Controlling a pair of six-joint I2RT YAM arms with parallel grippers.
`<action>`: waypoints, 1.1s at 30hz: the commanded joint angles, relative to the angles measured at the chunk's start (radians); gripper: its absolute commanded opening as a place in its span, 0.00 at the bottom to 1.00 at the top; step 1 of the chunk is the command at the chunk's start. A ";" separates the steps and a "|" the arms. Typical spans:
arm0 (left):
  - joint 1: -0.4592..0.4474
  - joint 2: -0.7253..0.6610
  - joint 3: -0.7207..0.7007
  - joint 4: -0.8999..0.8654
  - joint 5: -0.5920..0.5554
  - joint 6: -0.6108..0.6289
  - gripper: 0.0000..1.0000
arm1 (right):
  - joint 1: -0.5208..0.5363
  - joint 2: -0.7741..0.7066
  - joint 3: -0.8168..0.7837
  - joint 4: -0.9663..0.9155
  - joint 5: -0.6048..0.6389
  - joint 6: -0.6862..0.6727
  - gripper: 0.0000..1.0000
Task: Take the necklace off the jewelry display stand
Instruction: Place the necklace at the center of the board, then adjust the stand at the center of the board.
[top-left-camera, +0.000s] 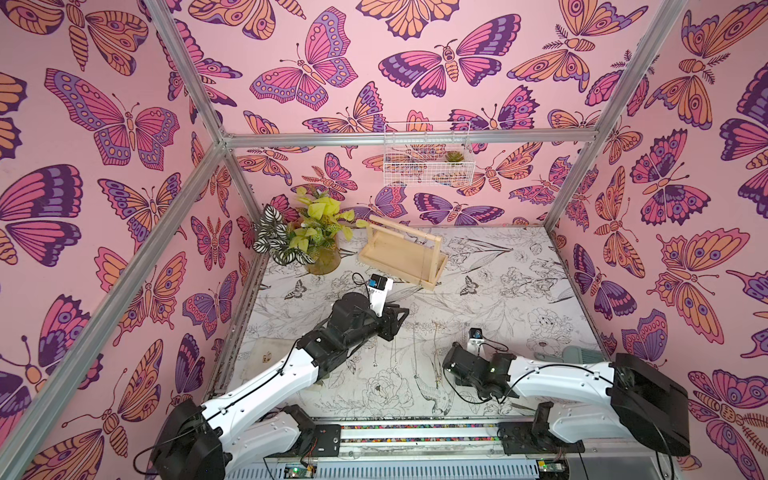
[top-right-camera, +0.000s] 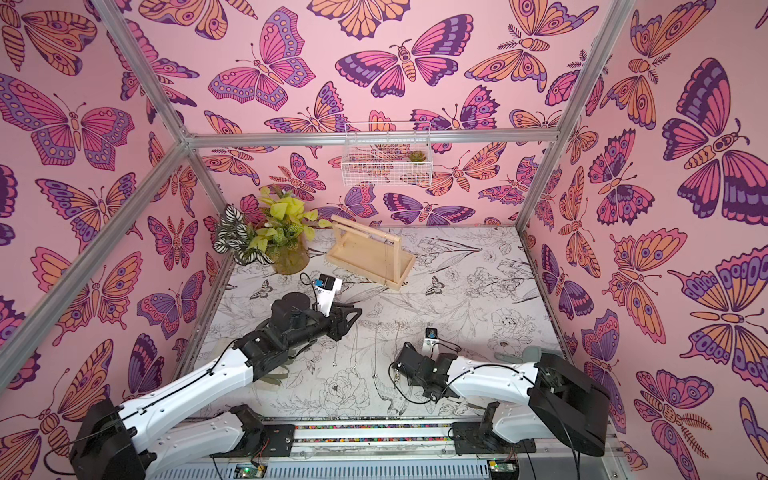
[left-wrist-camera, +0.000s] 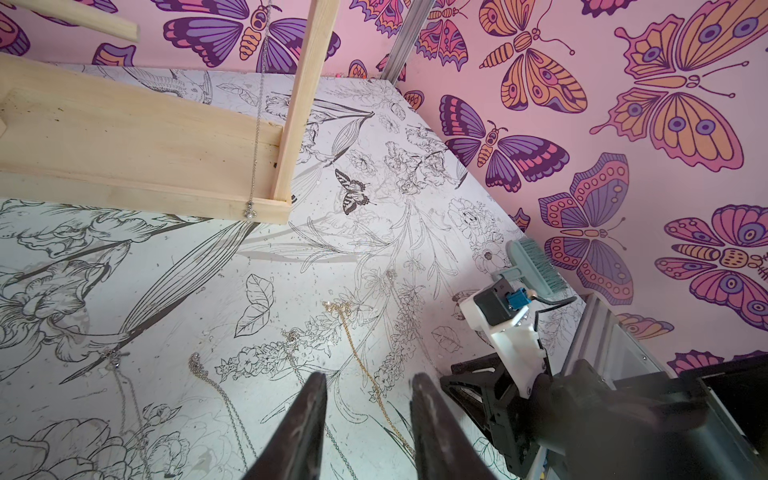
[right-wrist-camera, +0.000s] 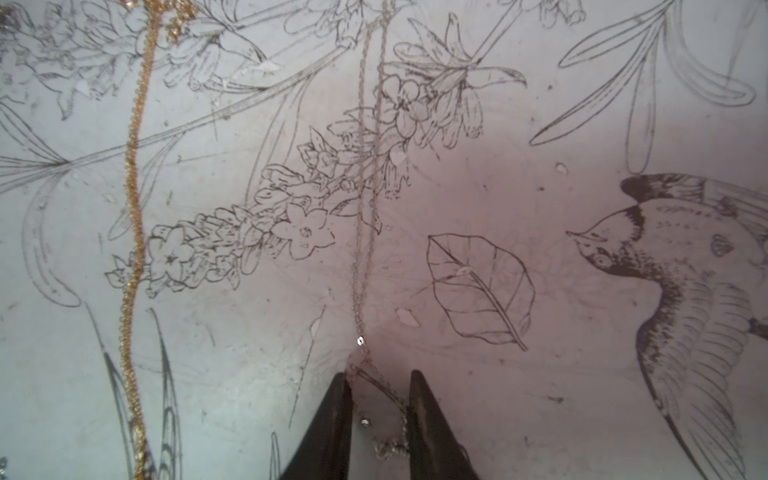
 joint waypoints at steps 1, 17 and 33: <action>-0.004 -0.016 -0.001 -0.005 -0.006 0.004 0.37 | 0.004 0.012 -0.047 -0.041 -0.050 0.019 0.23; -0.006 -0.002 0.002 -0.003 -0.002 -0.004 0.37 | 0.067 -0.020 -0.059 -0.061 -0.033 0.088 0.20; 0.049 0.245 0.204 0.032 -0.002 0.044 0.42 | -0.341 -0.353 0.338 -0.290 0.029 -0.437 0.43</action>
